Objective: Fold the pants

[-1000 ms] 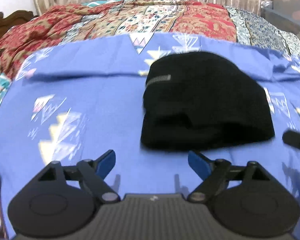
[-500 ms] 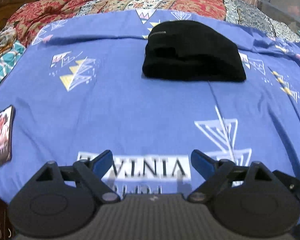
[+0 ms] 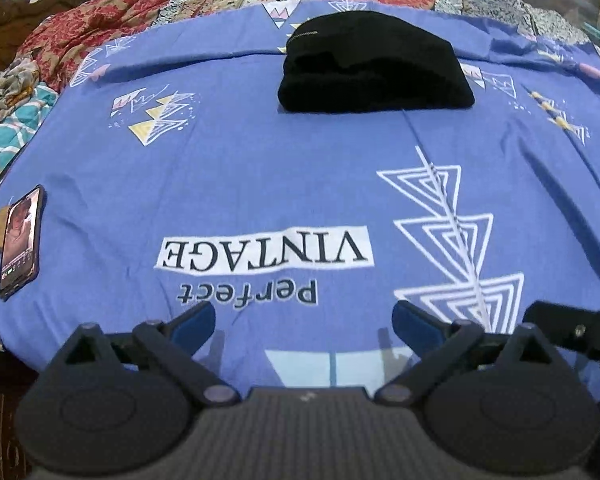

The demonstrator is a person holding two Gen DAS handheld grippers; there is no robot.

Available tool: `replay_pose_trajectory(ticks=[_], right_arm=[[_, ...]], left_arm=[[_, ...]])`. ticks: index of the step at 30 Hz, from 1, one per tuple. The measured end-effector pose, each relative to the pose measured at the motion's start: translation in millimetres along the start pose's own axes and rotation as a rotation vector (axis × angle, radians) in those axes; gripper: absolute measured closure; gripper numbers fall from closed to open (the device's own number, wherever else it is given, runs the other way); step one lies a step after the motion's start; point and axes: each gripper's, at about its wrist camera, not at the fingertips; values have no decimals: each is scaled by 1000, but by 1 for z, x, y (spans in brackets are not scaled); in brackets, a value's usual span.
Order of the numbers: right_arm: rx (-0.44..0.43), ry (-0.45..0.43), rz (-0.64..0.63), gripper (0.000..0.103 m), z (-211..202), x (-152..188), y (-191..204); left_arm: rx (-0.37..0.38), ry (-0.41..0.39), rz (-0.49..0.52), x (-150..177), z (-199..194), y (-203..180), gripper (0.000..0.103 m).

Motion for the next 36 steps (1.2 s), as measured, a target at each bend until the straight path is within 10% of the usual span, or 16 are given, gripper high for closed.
replay_pose_trajectory(ticks=[36], right_arm=[[82, 71, -23, 0, 25, -6, -4]], left_arm=[[40, 122, 22, 1, 35, 1, 0]])
Point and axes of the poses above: each gripper's, at about its wrist camera, not at the fingertips, and z roughly the way its jaws point, y to its left, x to its underside, and after that the axes turned 14 degrees about z, right-handed
